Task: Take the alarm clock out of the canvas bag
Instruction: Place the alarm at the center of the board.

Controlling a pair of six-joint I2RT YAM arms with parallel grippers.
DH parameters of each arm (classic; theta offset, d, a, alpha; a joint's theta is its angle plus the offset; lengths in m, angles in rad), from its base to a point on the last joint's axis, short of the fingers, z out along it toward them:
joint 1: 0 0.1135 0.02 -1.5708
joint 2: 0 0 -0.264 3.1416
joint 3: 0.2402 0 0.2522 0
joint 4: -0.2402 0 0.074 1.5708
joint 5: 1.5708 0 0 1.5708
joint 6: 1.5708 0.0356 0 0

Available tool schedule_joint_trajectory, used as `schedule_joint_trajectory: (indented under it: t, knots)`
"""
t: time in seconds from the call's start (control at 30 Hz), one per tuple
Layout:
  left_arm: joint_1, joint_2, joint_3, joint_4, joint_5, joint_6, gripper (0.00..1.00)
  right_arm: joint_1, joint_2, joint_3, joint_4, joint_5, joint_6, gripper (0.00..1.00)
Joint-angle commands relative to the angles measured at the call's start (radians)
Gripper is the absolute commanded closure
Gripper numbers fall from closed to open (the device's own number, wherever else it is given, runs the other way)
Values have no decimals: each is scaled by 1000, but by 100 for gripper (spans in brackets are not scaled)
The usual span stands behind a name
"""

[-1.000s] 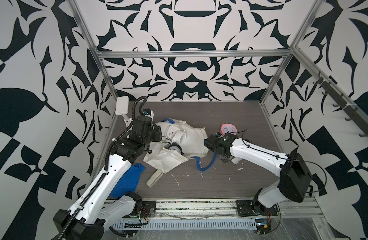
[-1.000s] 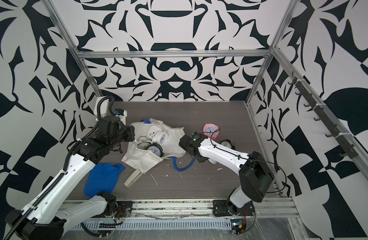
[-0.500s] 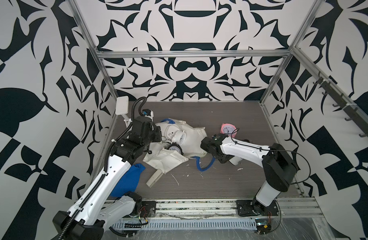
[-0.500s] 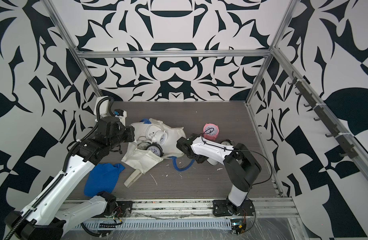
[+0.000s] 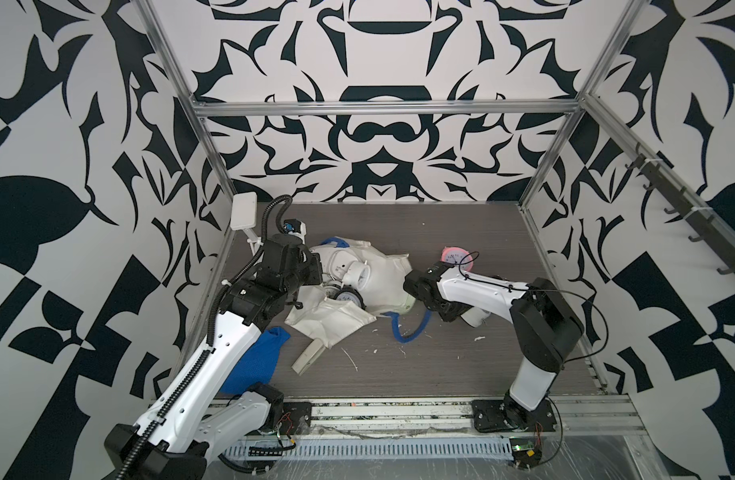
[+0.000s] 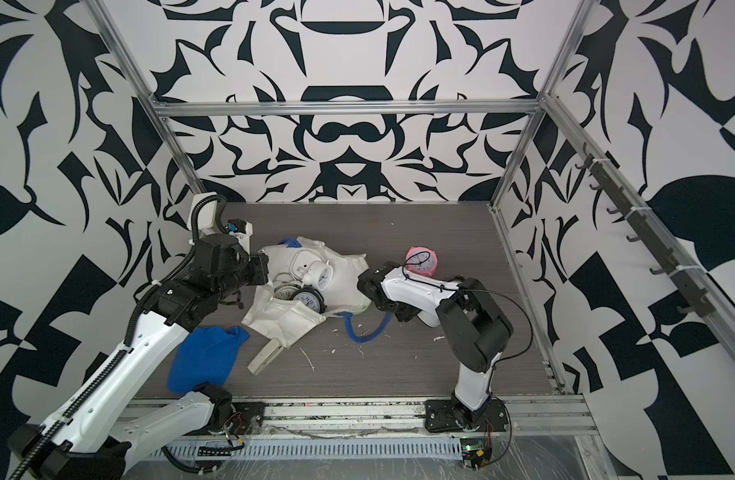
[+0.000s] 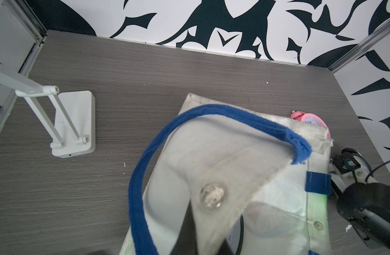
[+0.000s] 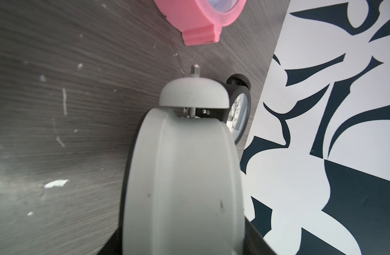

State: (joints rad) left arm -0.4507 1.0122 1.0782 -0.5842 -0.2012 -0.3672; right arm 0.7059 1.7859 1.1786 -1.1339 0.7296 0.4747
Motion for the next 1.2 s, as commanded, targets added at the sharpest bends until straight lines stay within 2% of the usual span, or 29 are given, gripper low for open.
schedule_joint_trajectory:
  t: [0.0, 0.8, 1.17]
  knots:
    - [7, -39, 1, 78, -4, -9, 100, -12, 9, 35, -23, 30, 12, 49]
    - [24, -35, -18, 75, -4, -12, 100, -18, 104, 82, 21, -2, 13, 28]
    - [27, -31, -14, 75, 9, -13, 100, -17, 128, 76, 42, -6, 10, 27]
